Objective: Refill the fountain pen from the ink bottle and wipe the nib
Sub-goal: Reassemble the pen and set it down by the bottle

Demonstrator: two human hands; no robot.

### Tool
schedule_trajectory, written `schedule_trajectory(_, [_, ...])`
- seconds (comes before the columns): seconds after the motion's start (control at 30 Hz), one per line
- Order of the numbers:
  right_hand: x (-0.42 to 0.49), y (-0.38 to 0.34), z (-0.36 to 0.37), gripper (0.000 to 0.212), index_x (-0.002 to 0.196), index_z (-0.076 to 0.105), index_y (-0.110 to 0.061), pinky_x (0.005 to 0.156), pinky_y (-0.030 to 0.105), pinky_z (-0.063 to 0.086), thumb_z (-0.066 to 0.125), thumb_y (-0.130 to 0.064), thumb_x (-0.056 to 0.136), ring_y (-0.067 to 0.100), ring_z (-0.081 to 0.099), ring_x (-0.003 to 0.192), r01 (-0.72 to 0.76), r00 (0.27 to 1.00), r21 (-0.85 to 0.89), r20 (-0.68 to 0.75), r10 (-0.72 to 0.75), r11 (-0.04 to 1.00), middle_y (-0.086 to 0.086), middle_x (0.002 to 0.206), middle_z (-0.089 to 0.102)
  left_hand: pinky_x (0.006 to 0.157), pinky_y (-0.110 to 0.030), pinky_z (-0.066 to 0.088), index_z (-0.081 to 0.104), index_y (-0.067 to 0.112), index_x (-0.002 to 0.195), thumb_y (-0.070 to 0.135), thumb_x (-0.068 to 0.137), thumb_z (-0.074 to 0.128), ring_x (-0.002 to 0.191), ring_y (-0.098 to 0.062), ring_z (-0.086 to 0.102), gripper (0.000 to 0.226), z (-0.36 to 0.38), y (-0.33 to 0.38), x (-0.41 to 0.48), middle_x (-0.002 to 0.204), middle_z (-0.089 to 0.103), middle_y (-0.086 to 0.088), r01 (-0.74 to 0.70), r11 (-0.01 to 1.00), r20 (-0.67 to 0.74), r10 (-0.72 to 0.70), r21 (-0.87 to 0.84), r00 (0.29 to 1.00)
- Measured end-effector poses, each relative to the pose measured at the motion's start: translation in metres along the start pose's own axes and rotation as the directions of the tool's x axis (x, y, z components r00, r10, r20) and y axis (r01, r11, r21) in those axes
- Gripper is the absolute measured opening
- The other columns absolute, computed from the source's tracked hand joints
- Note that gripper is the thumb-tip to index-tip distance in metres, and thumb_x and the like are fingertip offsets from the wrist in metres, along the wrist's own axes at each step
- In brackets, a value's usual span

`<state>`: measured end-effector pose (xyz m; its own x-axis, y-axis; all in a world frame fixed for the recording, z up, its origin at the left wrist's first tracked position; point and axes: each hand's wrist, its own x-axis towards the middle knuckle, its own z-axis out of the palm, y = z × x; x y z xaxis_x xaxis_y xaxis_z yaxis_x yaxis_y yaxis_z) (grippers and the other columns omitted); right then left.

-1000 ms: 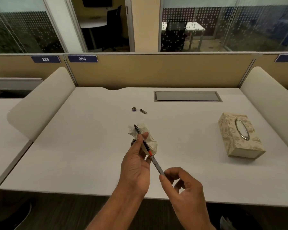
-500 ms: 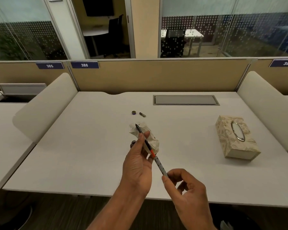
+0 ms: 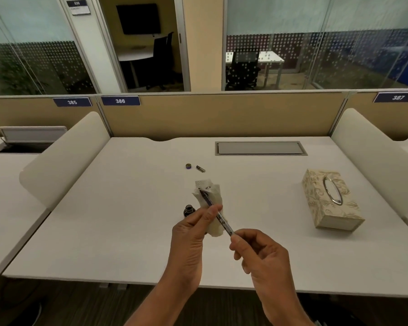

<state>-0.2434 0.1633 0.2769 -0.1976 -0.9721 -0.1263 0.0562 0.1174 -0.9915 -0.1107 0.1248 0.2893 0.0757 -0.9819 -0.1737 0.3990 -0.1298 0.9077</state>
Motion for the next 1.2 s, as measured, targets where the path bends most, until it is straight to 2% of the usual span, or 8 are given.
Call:
schedule_trajectory(0.13, [0.000,-0.004,0.006,0.016,0.090,0.076,-0.026,0.060,0.020,0.052,0.072,-0.033,0.077,0.008,0.064,0.064,0.012,1.000,0.042,0.010,-0.013,0.999,0.003,0.078,0.075,0.107,-0.038,0.046,0.083,0.018,0.104,0.030,0.079,0.075,0.121,-0.024,0.065,0.030,-0.006,0.008,-0.001,0.115,0.079,0.000,-0.030,0.994,0.025,0.028,0.105,0.999])
schedule_trajectory(0.33, [0.000,-0.004,0.006,0.018,0.094,0.078,-0.011,0.052,0.024,0.048,0.073,-0.018,0.079,0.018,0.060,0.064,-0.103,0.992,0.290,0.099,0.077,0.952,0.017,0.081,0.074,0.087,-0.018,0.046,0.079,0.018,0.113,0.027,0.085,0.071,0.109,-0.004,0.070,0.031,-0.003,0.025,-0.006,0.113,0.080,0.009,-0.090,0.972,0.068,0.077,0.218,0.995])
schedule_trajectory(0.63, [-0.003,-0.009,0.010,0.023,0.096,0.077,-0.010,0.047,0.022,0.047,0.071,-0.021,0.077,0.017,0.059,0.060,-0.055,0.995,0.291,0.100,0.026,0.955,0.014,0.074,0.072,0.105,-0.036,0.047,0.082,0.022,0.103,0.029,0.077,0.073,0.111,-0.018,0.071,0.028,-0.003,0.033,-0.010,0.106,0.082,0.001,-0.132,0.977,0.020,0.131,0.169,0.991])
schedule_trajectory(0.8, [-0.008,-0.009,0.010,0.006,0.086,0.076,-0.020,0.050,0.023,0.044,0.074,-0.015,0.085,0.017,0.054,0.058,0.030,0.999,0.214,0.036,-0.039,0.976,0.007,0.066,0.066,0.115,-0.045,0.042,0.084,0.027,0.098,0.029,0.077,0.073,0.119,-0.022,0.067,0.023,-0.002,0.030,-0.016,0.110,0.081,-0.001,-0.092,0.987,0.035,0.089,0.130,0.995])
schedule_trajectory(0.9, [-0.008,-0.012,0.009,0.018,0.082,0.078,-0.017,0.045,0.021,0.035,0.066,-0.027,0.091,0.011,0.043,0.049,-0.082,0.995,0.239,0.073,0.067,0.967,0.006,0.059,0.057,0.118,-0.049,0.040,0.084,0.027,0.100,0.028,0.078,0.073,0.120,-0.021,0.068,0.025,-0.001,0.029,-0.017,0.112,0.081,0.000,-0.082,0.989,0.048,0.077,0.124,0.996])
schedule_trajectory(1.03, [-0.011,-0.016,0.011,0.015,0.090,0.072,-0.016,0.043,0.020,0.035,0.073,-0.028,0.082,0.014,0.038,0.051,-0.028,0.999,0.237,0.047,0.018,0.971,0.005,0.061,0.051,0.117,-0.049,0.040,0.084,0.024,0.099,0.028,0.077,0.073,0.118,-0.020,0.069,0.025,-0.002,0.029,-0.018,0.111,0.081,-0.002,-0.072,0.992,0.040,0.068,0.100,0.997])
schedule_trajectory(1.17, [-0.010,-0.021,0.013,0.028,0.089,0.071,-0.009,0.042,0.020,0.032,0.065,-0.036,0.093,0.013,0.039,0.048,-0.178,0.981,0.258,0.125,0.150,0.950,0.006,0.060,0.052,0.117,-0.050,0.040,0.084,0.020,0.102,0.027,0.079,0.073,0.119,-0.022,0.068,0.027,-0.005,0.030,-0.017,0.112,0.080,-0.003,-0.072,0.993,0.054,0.067,0.095,0.996])
schedule_trajectory(1.2, [-0.010,-0.019,0.014,0.023,0.093,0.071,-0.012,0.043,0.020,0.033,0.066,-0.034,0.092,0.012,0.039,0.049,-0.145,0.987,0.228,0.108,0.123,0.963,0.006,0.061,0.053,0.118,-0.050,0.039,0.083,0.020,0.103,0.027,0.079,0.073,0.119,-0.022,0.068,0.028,-0.006,0.030,-0.017,0.112,0.080,-0.003,-0.073,0.992,0.060,0.067,0.103,0.996])
